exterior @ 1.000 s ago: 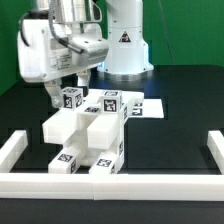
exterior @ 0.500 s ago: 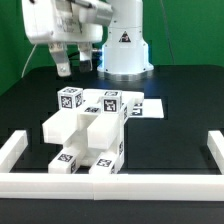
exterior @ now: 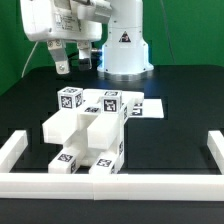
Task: Assemble chair
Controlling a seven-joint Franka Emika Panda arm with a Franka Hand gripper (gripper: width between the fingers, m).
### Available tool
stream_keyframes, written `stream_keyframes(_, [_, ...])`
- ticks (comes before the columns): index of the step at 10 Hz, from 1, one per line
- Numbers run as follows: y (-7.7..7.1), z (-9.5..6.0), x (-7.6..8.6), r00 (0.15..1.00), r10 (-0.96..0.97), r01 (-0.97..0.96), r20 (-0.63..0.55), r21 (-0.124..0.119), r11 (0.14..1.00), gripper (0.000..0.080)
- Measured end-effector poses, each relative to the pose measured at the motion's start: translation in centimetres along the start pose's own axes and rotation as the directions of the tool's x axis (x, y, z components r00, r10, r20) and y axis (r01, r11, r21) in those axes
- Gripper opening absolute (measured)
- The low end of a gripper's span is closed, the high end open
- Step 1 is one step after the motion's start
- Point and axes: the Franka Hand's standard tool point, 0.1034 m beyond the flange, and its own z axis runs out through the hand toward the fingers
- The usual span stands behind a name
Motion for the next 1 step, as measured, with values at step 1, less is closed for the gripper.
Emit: stream_keyframes(1, [0.01, 0.02, 0.01, 1.0, 0.0, 0.0, 0.0, 0.0, 1.0, 0.0649])
